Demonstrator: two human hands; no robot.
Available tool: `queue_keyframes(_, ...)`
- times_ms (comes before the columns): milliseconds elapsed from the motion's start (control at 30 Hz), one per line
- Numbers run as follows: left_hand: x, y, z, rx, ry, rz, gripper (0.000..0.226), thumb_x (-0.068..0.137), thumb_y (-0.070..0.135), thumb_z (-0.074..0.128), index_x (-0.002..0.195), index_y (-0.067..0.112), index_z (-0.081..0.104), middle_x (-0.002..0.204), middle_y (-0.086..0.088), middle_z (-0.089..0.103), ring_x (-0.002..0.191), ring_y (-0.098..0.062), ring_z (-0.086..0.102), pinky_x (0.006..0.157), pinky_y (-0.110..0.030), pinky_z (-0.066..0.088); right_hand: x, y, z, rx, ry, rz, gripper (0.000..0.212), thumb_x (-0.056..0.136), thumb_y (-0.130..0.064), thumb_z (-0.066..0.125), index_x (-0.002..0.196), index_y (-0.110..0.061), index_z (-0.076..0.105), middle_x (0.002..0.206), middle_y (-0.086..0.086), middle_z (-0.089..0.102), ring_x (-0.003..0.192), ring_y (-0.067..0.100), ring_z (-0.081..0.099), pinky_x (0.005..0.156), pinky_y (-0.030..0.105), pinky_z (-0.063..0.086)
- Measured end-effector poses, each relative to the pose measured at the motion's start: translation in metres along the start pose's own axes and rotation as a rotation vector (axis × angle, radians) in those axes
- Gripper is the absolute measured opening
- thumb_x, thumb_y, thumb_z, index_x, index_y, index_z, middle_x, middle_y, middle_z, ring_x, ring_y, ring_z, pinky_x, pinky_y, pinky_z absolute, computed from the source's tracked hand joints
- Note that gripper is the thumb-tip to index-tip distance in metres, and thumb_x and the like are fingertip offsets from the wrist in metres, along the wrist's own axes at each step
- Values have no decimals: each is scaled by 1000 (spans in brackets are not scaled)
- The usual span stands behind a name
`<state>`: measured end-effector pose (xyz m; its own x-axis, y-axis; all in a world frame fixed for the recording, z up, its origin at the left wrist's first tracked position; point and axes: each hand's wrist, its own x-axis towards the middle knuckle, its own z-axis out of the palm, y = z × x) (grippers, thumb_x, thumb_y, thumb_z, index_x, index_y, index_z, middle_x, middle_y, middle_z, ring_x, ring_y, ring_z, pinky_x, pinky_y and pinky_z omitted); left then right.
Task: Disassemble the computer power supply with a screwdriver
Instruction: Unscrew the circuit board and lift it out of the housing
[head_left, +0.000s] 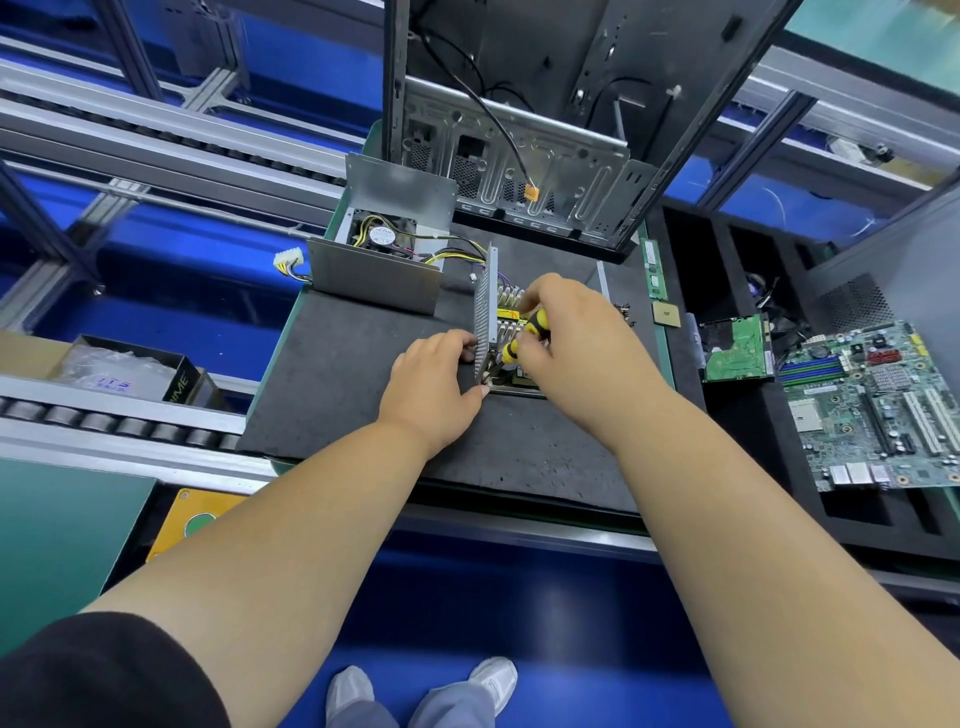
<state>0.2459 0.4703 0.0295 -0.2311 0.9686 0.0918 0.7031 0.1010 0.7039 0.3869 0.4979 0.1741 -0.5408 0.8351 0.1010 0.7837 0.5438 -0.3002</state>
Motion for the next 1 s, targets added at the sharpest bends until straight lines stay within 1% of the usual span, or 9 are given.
queue_keyframes(100, 0, 0, 0, 6, -1, 4, 51, 82, 34, 74, 127, 26, 52, 115, 11, 60, 113, -17, 49, 102, -37, 38, -2, 0, 2, -23, -19, 7, 25, 91, -19, 53, 114, -11, 57, 104, 6, 60, 98, 28, 53, 77, 35, 38)
queue_keyframes(200, -1, 0, 0, 9, -2, 9, 51, 83, 34, 73, 128, 26, 52, 115, 11, 60, 113, -18, 49, 101, -37, 38, -1, 1, 2, -192, 12, 12, 34, 99, -45, 45, 109, -16, 59, 94, 3, 65, 89, 28, 59, 69, 36, 42)
queue_keyframes(267, -1, 0, -1, 12, -3, 12, 51, 83, 34, 73, 128, 25, 52, 116, 11, 60, 113, -18, 49, 100, -37, 38, 0, 2, 0, -204, -6, 39, 41, 100, -54, 38, 106, -20, 60, 91, 1, 66, 87, 27, 60, 68, 36, 44)
queue_keyframes(400, -1, 1, -1, 12, -7, 8, 51, 83, 34, 73, 129, 26, 51, 117, 11, 60, 114, -18, 49, 101, -35, 37, 2, 2, 0, -39, -13, 29, 23, 100, -32, 52, 116, -16, 56, 103, 4, 63, 93, 26, 56, 70, 33, 35)
queue_keyframes(567, -1, 1, -2, 17, -12, 6, 51, 84, 34, 72, 129, 26, 51, 117, 11, 59, 115, -17, 48, 102, -35, 37, -2, 1, 1, 35, -16, 10, 25, 92, -18, 54, 117, -12, 57, 111, 5, 58, 101, 26, 52, 82, 34, 38)
queue_keyframes(700, -1, 1, -1, 12, -11, 5, 51, 84, 35, 73, 129, 26, 51, 117, 11, 59, 114, -17, 48, 101, -35, 36, 0, 2, 2, -192, 8, 6, 37, 99, -48, 46, 109, -16, 59, 99, 4, 65, 92, 29, 59, 75, 36, 42)
queue_keyframes(767, -1, 1, -1, 13, -5, 14, 51, 83, 34, 73, 129, 25, 51, 116, 11, 60, 114, -18, 49, 100, -36, 37, 2, 2, 1, -177, -11, 34, 41, 99, -54, 43, 105, -17, 59, 93, 4, 66, 87, 28, 60, 68, 36, 42)
queue_keyframes(900, -1, 0, -1, 12, -1, 13, 51, 82, 34, 73, 128, 26, 52, 115, 11, 60, 113, -18, 49, 101, -37, 38, 2, -1, 2, -20, 3, 19, 20, 97, -29, 56, 109, -14, 56, 94, 4, 59, 87, 25, 53, 66, 33, 28)
queue_keyframes(1000, -1, 0, -1, 12, 1, 15, 51, 82, 34, 73, 128, 26, 52, 115, 12, 60, 113, -18, 49, 101, -37, 38, 0, -4, 3, 12, 3, -1, 20, 89, -15, 57, 109, -10, 56, 102, 5, 56, 95, 25, 50, 75, 33, 34)
